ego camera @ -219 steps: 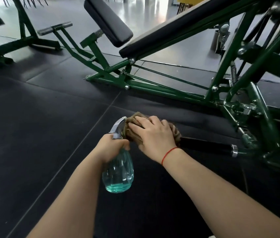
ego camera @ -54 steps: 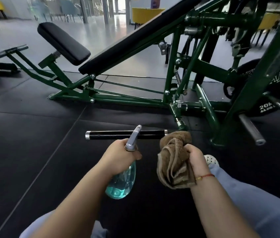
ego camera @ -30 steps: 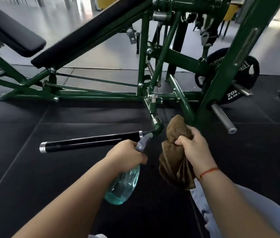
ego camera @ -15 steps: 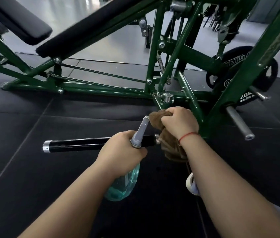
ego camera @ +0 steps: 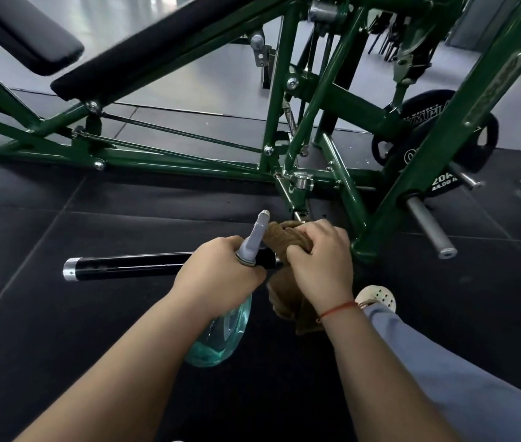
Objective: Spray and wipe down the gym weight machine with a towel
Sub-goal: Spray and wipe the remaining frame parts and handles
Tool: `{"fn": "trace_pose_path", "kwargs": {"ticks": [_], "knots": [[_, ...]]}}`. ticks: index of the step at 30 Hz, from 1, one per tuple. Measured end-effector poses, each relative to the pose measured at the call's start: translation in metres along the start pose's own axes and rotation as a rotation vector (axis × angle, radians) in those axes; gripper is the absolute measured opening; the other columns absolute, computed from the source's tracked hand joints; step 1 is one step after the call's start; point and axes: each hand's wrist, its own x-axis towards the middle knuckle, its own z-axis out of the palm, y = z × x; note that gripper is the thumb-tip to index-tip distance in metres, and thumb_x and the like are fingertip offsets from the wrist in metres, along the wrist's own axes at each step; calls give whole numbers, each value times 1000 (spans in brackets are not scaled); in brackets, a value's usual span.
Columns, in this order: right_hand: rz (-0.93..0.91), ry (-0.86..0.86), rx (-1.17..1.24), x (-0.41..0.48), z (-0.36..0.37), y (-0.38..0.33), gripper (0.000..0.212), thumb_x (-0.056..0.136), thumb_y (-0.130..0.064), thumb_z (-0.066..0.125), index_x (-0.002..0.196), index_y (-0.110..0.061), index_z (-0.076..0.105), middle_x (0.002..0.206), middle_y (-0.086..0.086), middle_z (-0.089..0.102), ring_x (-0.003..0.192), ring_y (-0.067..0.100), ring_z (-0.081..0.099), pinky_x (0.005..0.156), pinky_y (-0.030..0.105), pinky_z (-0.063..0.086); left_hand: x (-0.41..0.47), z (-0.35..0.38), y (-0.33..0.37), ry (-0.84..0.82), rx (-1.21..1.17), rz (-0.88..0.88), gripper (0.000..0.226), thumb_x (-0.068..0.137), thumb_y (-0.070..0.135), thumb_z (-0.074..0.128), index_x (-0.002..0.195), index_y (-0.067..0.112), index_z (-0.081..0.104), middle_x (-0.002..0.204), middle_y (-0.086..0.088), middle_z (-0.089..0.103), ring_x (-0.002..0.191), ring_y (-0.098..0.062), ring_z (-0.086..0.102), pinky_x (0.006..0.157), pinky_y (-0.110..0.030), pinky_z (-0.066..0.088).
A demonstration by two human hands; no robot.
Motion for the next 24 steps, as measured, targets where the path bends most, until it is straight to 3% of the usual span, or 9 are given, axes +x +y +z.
{"fn": "trace_pose_path", "kwargs": {"ticks": [2, 4, 7, 9, 12, 16, 20, 24], "knots": [[9, -3, -6, -3, 1, 0, 19, 74, -31, 51, 87, -30, 64, 101, -13, 57, 109, 18, 42, 96, 44, 44, -2, 2, 2, 13, 27, 6, 14, 79, 28, 66, 75, 21, 55, 65, 5, 58, 61, -20, 54, 57, -29, 37], [22, -73, -70, 10, -2, -6, 11, 73, -34, 47, 76, -31, 57, 91, -13, 54, 102, 20, 43, 91, 42, 43, -4, 3, 5, 40, 71, 15, 10, 80, 31, 65, 79, 24, 57, 70, 5, 61, 66, -16, 57, 56, -29, 37], [11, -275, -315, 42, -10, -23, 20, 78, -32, 52, 61, -24, 51, 74, -8, 50, 94, 26, 47, 85, 40, 45, -5, 4, 8, 62, 83, 20, 13, 83, 36, 64, 84, 25, 58, 74, 5, 62, 70, -15, 58, 56, -30, 37], [14, -457, -415, 64, -11, -31, 18, 79, -32, 55, 65, -23, 61, 76, -3, 58, 91, 28, 55, 84, 38, 48, -4, 4, 9, 70, 73, 12, 14, 83, 37, 64, 85, 25, 58, 75, 4, 62, 72, -17, 59, 57, -30, 37], [60, -746, -457, 87, -13, -44, 19, 77, -29, 60, 79, -15, 73, 77, 3, 65, 74, 26, 59, 70, 32, 47, -3, 4, 9, 75, 76, 3, 14, 83, 36, 65, 84, 24, 57, 76, 5, 62, 73, -16, 58, 57, -31, 39], [19, -919, -554, 91, -14, -62, 25, 92, -26, 56, 69, -17, 61, 74, 3, 60, 63, 20, 53, 60, 28, 42, -1, 3, 10, 80, 95, 8, 15, 84, 36, 65, 83, 24, 56, 75, 5, 61, 72, -14, 57, 56, -30, 36], [-18, -769, -594, 86, -6, -47, 25, 87, -40, 48, 78, -22, 63, 85, 2, 62, 77, 23, 58, 71, 34, 42, -2, 5, 9, 86, 122, 9, 12, 83, 33, 64, 83, 25, 55, 75, 6, 60, 70, -13, 55, 54, -29, 34], [-140, -317, -523, 53, -4, -20, 26, 88, -42, 44, 76, -24, 58, 76, -7, 52, 87, 23, 45, 78, 38, 32, -3, 5, 8, 92, 128, 16, 14, 83, 34, 64, 82, 24, 54, 75, 5, 60, 69, -13, 55, 54, -30, 34]]}}
